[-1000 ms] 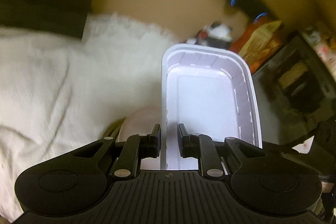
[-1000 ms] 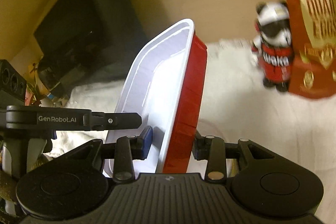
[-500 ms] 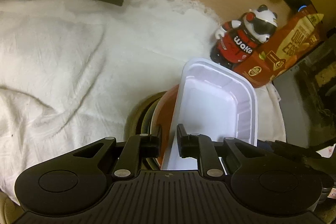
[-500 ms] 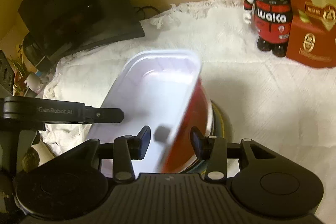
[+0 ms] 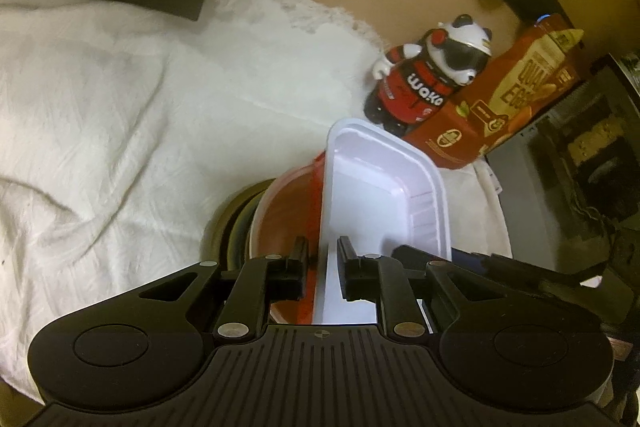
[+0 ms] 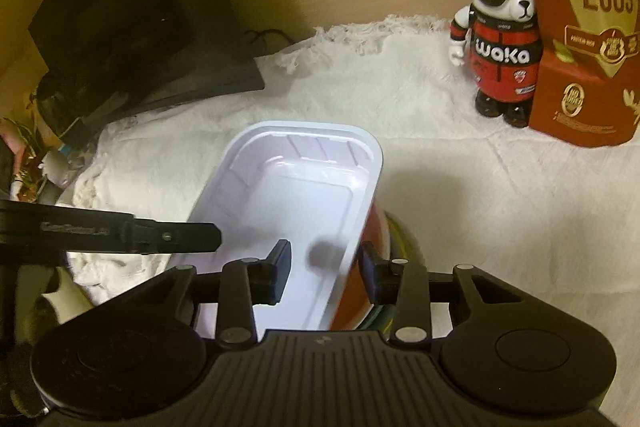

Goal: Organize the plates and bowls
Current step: 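Lower the tray onto the white bowl with both grippers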

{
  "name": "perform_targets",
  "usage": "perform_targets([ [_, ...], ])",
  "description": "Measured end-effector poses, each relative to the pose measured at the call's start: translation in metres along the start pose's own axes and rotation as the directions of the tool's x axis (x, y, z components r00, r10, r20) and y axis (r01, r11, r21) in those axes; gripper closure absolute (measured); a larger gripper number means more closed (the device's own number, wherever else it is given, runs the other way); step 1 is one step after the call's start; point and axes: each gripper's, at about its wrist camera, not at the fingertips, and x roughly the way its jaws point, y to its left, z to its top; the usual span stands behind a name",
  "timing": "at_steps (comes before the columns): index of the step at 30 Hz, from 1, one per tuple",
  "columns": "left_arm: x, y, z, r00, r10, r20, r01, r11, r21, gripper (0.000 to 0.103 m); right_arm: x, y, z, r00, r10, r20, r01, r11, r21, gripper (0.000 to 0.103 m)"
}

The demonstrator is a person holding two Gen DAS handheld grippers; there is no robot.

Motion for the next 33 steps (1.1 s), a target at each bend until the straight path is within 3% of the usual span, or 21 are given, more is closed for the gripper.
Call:
perform_targets([
  [12, 0.0, 0.006, 0.009, 1.0, -0.007, -0.005, 0.006, 0.999, -0.053, 0.086, -0.002, -0.004, 0.002, 1.0, -0.029, -0.01, 0.029, 1.0, -0.002, 0.066],
  [18, 0.001, -0.003, 0.011, 0.999, -0.039, -0.013, 0.039, 0.999, -0.023, 0.085, -0.004, -0.009, 0.007, 1.0, -0.017, -0.01, 0.017, 1.0, 0.025, 0.066],
  [33, 0.006, 0.02, 0.022, 1.0, 0.011, 0.021, -0.009, 0.997, -0.082, 0.085, 0.013, 0.016, 0.025, 1.0, -0.017, 0.013, 0.018, 1.0, -0.016, 0.066],
])
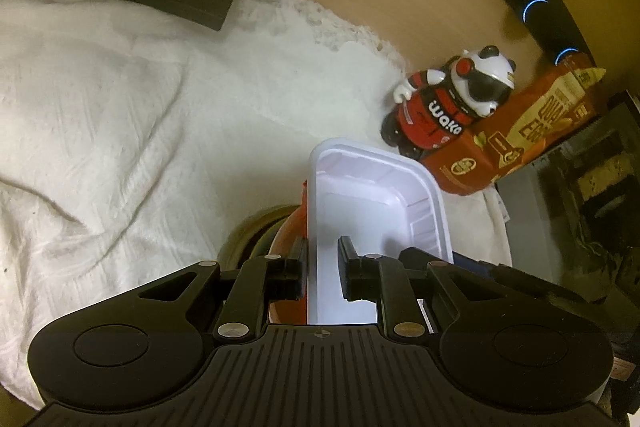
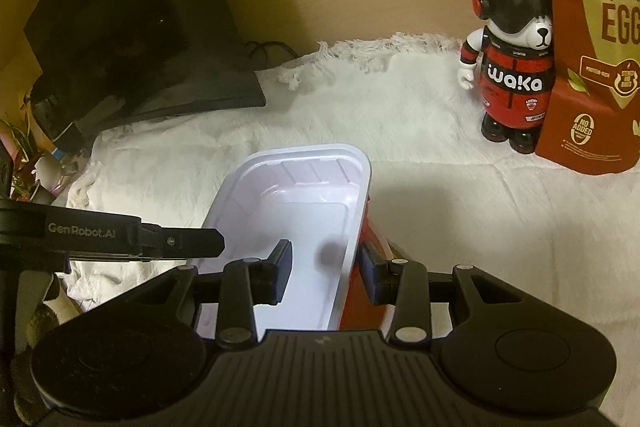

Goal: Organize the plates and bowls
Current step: 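Lower the tray onto the white bowl with both grippers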

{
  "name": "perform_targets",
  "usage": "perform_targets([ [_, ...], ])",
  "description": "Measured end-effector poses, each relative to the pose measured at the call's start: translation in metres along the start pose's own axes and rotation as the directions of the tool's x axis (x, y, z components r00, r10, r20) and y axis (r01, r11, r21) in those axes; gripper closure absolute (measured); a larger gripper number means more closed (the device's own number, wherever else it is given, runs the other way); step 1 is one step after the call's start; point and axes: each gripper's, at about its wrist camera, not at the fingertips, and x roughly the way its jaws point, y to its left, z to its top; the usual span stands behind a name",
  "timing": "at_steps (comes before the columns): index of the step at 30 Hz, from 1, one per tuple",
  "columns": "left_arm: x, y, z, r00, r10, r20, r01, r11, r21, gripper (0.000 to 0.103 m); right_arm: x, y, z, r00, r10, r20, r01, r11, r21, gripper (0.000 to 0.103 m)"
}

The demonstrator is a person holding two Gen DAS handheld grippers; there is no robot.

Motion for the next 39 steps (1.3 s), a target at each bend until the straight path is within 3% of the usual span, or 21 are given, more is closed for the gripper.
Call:
perform_targets([
  [17, -0.002, -0.012, -0.005, 1.0, 0.002, 0.002, -0.002, 0.998, 0.055, 0.084, -0.005, -0.004, -0.008, 1.0, 0.001, -0.015, -0.001, 1.0, 0.012, 0.066],
  [39, -0.003, -0.011, -0.006, 1.0, 0.0, 0.007, 0.0, 0.999, 0.054, 0.085, -0.011, -0.007, -0.01, 1.0, 0.01, -0.012, -0.01, 1.0, 0.011, 0.066],
])
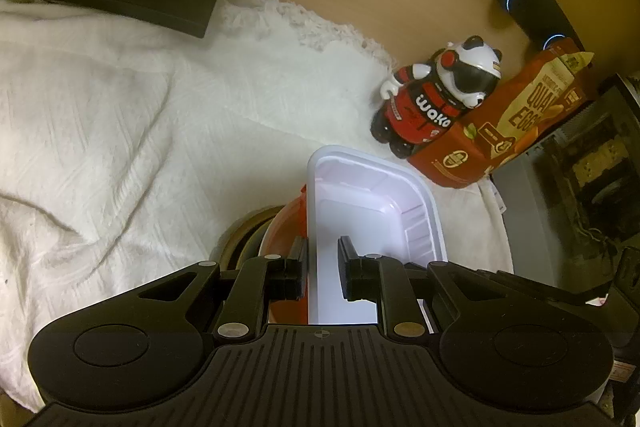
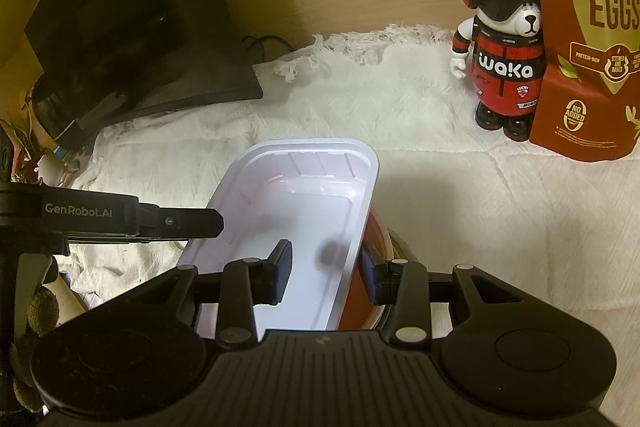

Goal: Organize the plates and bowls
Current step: 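Lower the tray onto the white bowl with both grippers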

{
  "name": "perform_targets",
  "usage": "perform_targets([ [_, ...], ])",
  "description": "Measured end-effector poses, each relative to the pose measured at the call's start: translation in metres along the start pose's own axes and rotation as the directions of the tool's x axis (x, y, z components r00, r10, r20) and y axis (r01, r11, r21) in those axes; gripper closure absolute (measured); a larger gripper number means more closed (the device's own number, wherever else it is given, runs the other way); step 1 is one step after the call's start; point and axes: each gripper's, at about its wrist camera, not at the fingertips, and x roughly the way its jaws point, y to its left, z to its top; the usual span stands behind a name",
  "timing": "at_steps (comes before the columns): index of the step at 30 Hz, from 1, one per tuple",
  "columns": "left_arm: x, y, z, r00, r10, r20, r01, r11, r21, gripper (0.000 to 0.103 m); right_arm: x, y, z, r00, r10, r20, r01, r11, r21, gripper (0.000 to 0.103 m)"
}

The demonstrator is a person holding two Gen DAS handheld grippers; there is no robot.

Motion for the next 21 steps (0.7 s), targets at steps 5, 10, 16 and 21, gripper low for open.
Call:
perform_targets([
  [5, 0.0, 0.0006, 0.0002, 1.0, -0.002, 0.002, 0.002, 1.0, -0.004, 0.085, -0.0008, 0.0017, -0.0006, 1.0, 0.0, 0.0, 0.0, 1.0, -0.001, 0.066],
  [10, -0.0057, -0.0006, 0.0001, 1.0, -0.01, 0.014, 0.01, 1.0, -0.005, 0.085, -0.0019, 0.0, 0.0004, 1.0, 0.0, 0.001, 0.0, 1.0, -0.004, 0.066],
  [16, -0.0065, -0.0007, 0.001, 1.0, -0.017, 0.011, 0.017, 1.0, -0.005, 0.085, -0.0062, -0.0008, 0.0015, 1.0, -0.004, 0.011, 0.004, 1.0, -0.002, 0.066],
  [21, -0.0037, 0.0035, 0.0018, 1.0, -0.021, 0.0, 0.021, 1.0, -0.018, 0.084, -0.0067, 0.0009, 0.0024, 1.0, -0.005, 0.014, 0.005, 1.0, -0.006, 0.066],
])
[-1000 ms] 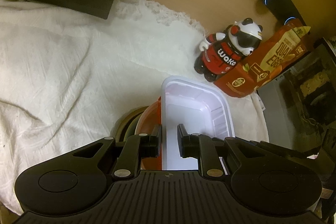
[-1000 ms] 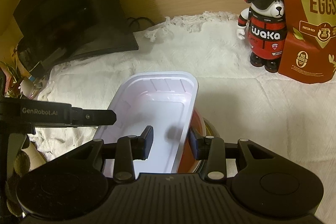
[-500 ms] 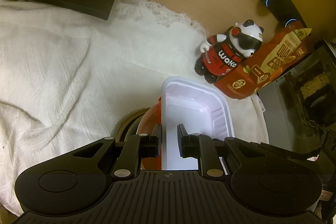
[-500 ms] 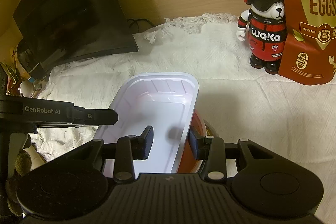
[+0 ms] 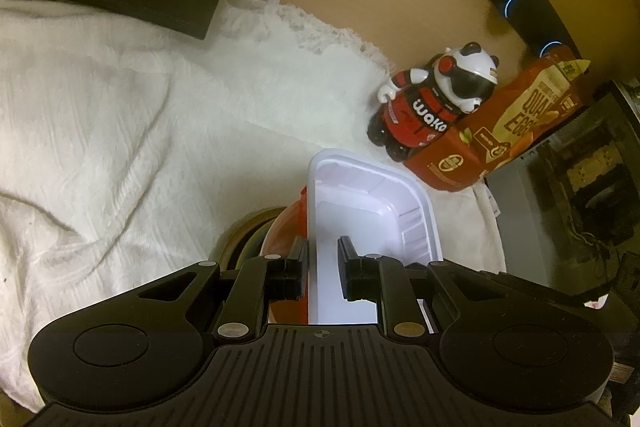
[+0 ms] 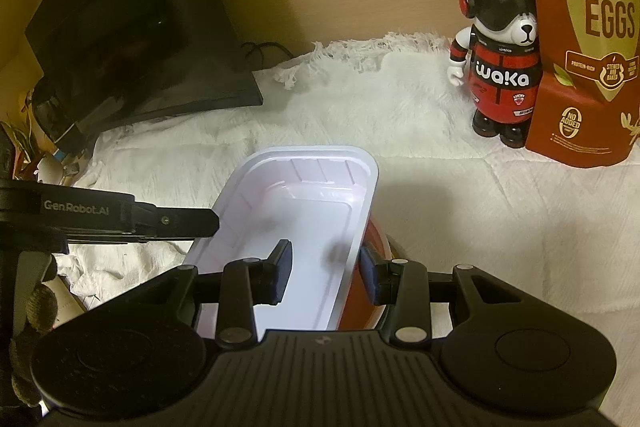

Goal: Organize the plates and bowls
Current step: 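Lower the tray onto the white bowl with both grippers, then open both grippers and release the tray on the stack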

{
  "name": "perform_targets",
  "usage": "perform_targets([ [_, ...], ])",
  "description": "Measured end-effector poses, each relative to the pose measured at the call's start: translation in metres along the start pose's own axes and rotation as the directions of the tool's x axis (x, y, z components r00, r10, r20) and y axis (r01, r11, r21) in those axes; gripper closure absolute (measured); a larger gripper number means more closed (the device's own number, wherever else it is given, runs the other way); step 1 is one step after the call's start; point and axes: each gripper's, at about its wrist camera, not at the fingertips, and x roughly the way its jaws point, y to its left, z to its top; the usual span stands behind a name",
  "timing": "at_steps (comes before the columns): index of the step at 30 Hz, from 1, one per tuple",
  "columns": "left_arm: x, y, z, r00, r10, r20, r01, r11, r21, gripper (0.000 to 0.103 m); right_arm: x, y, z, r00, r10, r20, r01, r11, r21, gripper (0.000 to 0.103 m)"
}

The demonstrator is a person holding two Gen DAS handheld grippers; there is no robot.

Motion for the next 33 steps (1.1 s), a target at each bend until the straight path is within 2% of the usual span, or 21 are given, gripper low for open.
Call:
perform_targets([
  [25, -0.009, 0.0, -0.007, 0.999, 0.033, 0.034, -0.032, 0.999, -0.034, 0.084, -0.002, -0.005, 0.0, 0.999, 0.035, 0.008, -0.035, 0.999, -0.029, 0.066],
  [30, -0.022, 0.0, -0.011, 0.996, 0.046, 0.079, -0.042, 0.998, -0.042, 0.084, -0.008, -0.008, 0.0, 0.999, 0.027, 0.028, -0.026, 0.999, -0.038, 0.066],
  [33, -0.036, -0.001, -0.018, 0.987, 0.073, 0.14, -0.068, 0.997, -0.04, 0.084, -0.014, -0.01, 0.001, 0.999, 0.025, 0.046, -0.023, 0.999, -0.046, 0.066],
])
